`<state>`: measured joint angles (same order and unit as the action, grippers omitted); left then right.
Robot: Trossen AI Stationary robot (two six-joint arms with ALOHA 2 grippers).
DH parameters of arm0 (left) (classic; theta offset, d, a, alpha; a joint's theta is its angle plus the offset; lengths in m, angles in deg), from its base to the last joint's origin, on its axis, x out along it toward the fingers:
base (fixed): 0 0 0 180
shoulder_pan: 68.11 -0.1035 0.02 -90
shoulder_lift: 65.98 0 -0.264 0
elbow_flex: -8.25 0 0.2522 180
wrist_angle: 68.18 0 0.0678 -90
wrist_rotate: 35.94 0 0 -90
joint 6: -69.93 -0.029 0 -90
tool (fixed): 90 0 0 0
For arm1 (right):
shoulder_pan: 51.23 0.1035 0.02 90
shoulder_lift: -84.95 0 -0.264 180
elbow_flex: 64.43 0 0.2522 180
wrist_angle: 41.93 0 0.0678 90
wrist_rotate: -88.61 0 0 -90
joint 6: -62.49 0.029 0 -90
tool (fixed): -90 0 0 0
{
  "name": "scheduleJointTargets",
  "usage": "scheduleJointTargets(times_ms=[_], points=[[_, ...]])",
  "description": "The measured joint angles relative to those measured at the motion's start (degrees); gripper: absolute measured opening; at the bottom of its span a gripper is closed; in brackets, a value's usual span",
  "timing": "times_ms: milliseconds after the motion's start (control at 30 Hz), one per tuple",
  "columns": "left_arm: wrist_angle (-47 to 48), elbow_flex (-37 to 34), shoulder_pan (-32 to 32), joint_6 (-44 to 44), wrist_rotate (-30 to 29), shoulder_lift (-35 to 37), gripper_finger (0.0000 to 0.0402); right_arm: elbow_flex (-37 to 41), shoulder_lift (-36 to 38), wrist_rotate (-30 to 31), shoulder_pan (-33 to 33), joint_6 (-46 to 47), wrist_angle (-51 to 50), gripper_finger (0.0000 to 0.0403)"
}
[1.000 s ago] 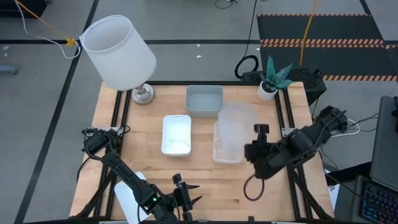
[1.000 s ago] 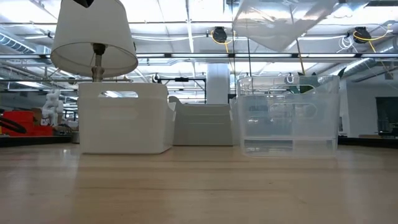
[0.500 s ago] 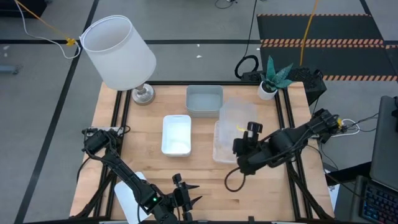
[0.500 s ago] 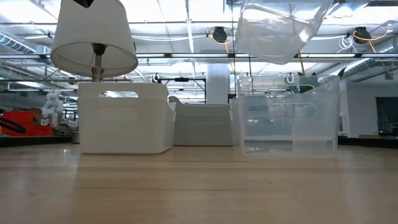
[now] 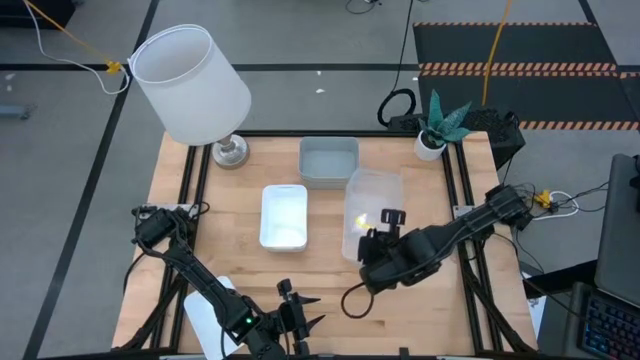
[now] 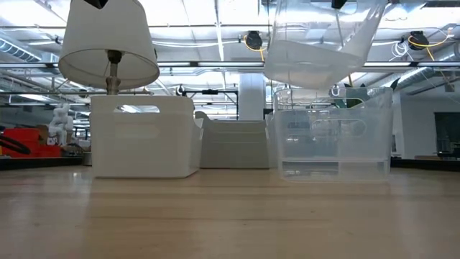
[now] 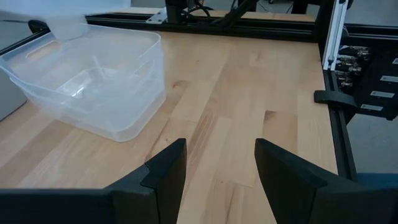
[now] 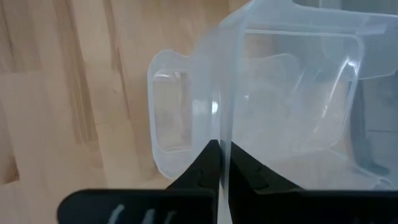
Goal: Stack baskets by color
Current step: Stack the bottom transparent bin on top of the top transparent bin
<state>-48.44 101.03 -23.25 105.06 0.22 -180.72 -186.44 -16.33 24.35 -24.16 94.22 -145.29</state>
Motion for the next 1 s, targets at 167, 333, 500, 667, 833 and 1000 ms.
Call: scheduleJointTargets(times_ms=[167, 333, 500, 667, 833, 1000], points=[[0.0, 0.0, 0.0, 0.1, 0.2, 0.0, 0.0191, 0.6, -1.6, 0.1, 0.0, -1.0, 0.6, 0.0003], [0.0, 0.0, 0.0, 0.1, 1.6, 0.0, 0.0191, 4.1, -1.6, 0.0, -0.3, -1.9, 2.1, 0.0004], [0.0, 0.0, 0.0, 0.1, 1.6, 0.0, 0.0191, 7.1, -1.6, -0.3, -0.8, -2.1, 5.6, 0.0004], [0.0, 0.0, 0.0, 0.1, 1.6, 0.0, 0.0191, 10.2, -1.6, -0.4, -1.6, -2.2, 7.9, 0.0004], [0.0, 0.0, 0.0, 0.1, 1.6, 0.0, 0.0191, 12.1, -1.6, -1.3, -1.7, -2.2, 9.9, 0.0004], [0.0, 0.0, 0.0, 0.1, 1.7, 0.0, 0.0191, 12.2, -1.6, -3.1, -1.6, -2.2, 11.0, 0.0004]])
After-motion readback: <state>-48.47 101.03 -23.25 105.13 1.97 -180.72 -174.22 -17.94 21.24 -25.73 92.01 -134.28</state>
